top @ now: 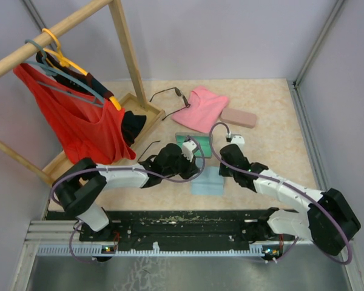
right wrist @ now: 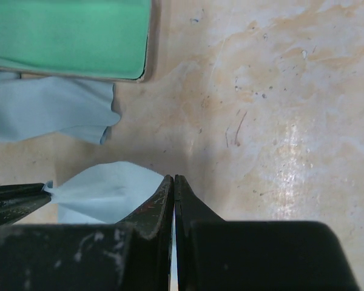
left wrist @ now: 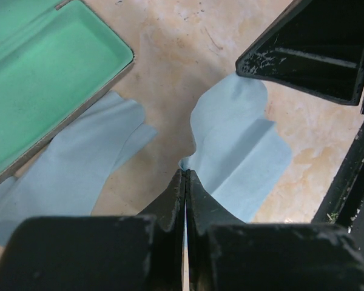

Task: Organize the sunglasses
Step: Fold the glasses cleaning cloth at the center of the board.

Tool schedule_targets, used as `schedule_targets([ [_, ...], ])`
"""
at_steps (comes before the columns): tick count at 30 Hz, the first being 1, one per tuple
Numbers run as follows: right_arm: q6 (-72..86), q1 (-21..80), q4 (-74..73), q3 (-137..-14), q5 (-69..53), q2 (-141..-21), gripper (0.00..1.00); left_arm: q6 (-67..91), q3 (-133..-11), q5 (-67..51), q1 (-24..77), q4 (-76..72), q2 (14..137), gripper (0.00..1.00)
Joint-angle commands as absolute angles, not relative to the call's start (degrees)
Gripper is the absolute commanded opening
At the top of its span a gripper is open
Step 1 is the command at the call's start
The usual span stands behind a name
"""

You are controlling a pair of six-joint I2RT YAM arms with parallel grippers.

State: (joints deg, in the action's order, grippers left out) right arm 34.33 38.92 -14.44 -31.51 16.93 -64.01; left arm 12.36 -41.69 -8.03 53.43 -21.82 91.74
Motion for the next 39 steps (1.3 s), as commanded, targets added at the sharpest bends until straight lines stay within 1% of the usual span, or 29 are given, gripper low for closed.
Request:
schedule_targets([
  [1,32.01,37.28,-8.58,-34.13,20.45,-66.04,0.0,11.06,-43.78,-8.74,52.42,-23.69,93.84,0.01],
  [8,30.47,36.56,-7.58,-34.65,19.35,-68.19,0.0,9.77,-44.47,-9.29,51.47,-23.93,95.27,0.01],
  [16,30.77,36.57,-6.88,-30.56,13.92,-63.52,0.0,7.83,-40.98,-11.16,51.5,-26.05,93.85,0.01],
  [28,33.84,36.65,-12.28,-27.3,9.05,-59.3,0.0,8.05,-37.0,-13.6,51.47,-27.33,92.28,0.01],
  [39,34.99,36.65,-15.02,-26.83,4.95,-59.33,0.0,8.78,-35.55,-15.72,51.53,-26.71,91.42,0.01],
])
